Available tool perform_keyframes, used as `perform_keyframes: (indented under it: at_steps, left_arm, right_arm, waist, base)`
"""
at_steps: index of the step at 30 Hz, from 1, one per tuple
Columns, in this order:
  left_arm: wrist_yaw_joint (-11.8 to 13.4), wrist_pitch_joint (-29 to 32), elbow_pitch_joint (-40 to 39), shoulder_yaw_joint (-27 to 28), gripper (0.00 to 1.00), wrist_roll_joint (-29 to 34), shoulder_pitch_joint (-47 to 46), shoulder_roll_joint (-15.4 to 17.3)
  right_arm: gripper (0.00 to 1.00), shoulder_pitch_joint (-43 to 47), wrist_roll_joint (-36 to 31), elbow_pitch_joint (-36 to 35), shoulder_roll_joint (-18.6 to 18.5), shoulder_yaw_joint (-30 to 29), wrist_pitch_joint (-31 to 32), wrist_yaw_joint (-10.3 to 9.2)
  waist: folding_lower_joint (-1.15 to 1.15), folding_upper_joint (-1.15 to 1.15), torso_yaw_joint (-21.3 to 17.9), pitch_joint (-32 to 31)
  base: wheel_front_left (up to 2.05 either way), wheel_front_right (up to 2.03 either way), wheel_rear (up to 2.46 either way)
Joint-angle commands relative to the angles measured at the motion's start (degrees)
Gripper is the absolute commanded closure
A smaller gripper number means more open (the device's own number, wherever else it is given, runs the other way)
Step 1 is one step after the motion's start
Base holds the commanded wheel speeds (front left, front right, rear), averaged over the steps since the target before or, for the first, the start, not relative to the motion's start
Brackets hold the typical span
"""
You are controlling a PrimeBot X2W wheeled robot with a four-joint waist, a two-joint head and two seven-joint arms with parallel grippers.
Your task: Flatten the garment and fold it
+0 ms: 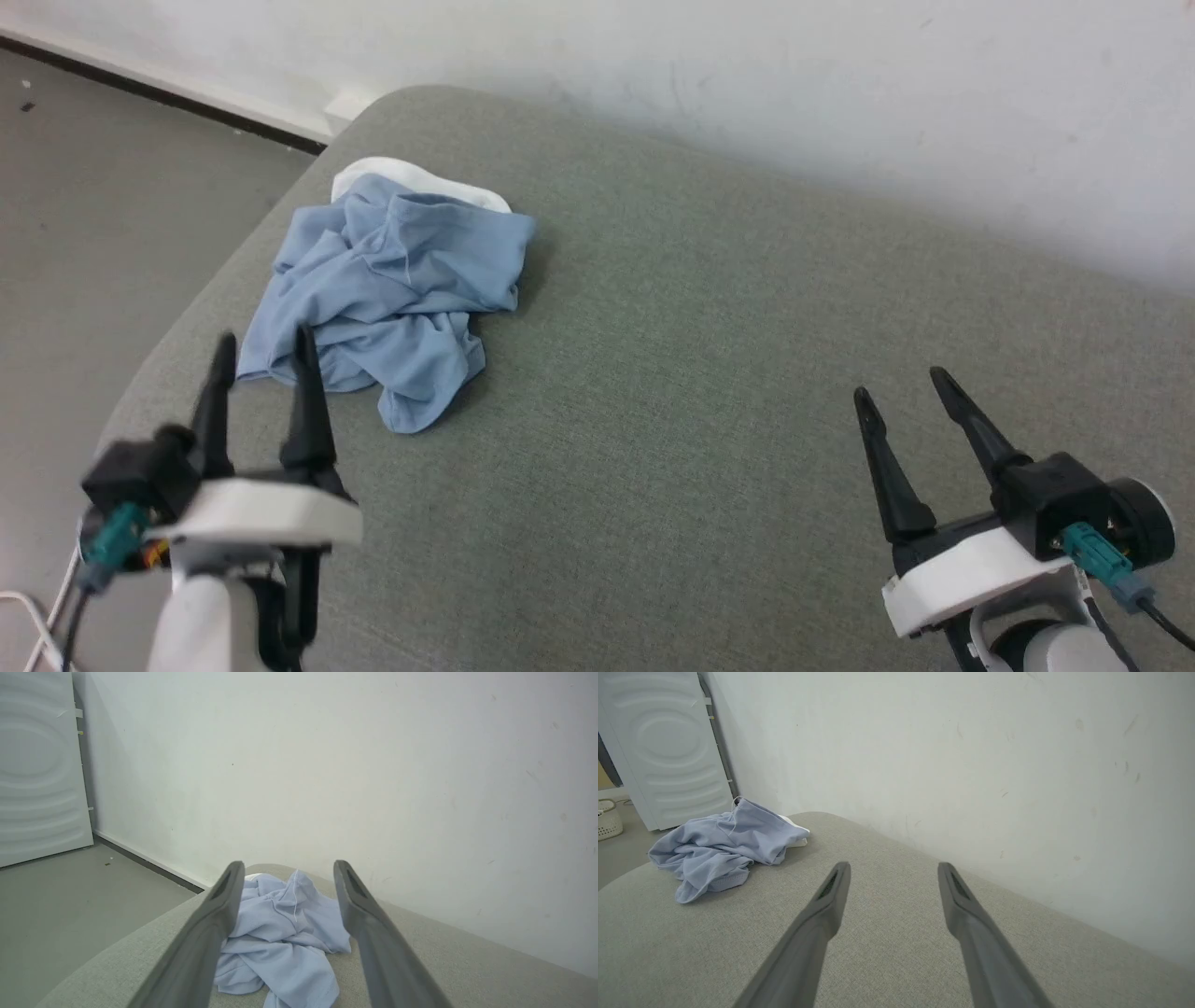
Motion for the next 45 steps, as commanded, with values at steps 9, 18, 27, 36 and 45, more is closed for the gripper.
perform_keyframes:
  at_steps: [9,18,27,36,45]
  left_arm:
    - [-1.36,-1.43,3.79,2.11,0.0,-1.29,-14.39,4.66]
    - [-1.98,4.8,22.81,-1.09,0.0,-9.69,-29.0,15.21]
    - [-2.55,18.2,43.27,-4.48,0.0,-16.19,-38.23,21.5]
    - [-2.96,31.23,56.97,-8.49,0.0,-21.18,-41.8,22.04]
    - [-1.8,32.06,62.89,-9.39,1.0,-21.11,-42.17,22.03]
  right_arm:
    - [0.0,-3.98,-2.43,-2.12,0.14,0.81,1.41,-0.03]
    - [0.0,-7.19,-3.38,-3.41,0.16,1.06,1.88,-0.04]
    - [0.0,-9.87,-4.27,-4.63,0.17,1.61,2.15,-0.04]
    - [0.0,-11.84,-4.86,-5.95,0.18,2.37,2.85,-0.04]
    - [0.0,-11.84,-4.04,-5.02,0.18,2.48,2.09,-0.04]
  waist:
    - [0.0,0.0,-3.75,7.26]
    - [0.0,0.0,-8.6,13.93]
    - [0.0,0.0,-11.27,19.3]
    - [0.0,0.0,-11.54,21.81]
    - [0.0,0.0,-11.96,19.7]
  base:
    - [0.0,0.0,0.0]
    - [0.0,0.0,0.0]
    - [0.0,0.0,0.0]
    - [0.0,0.0,0.0]
    - [0.0,0.0,0.0]
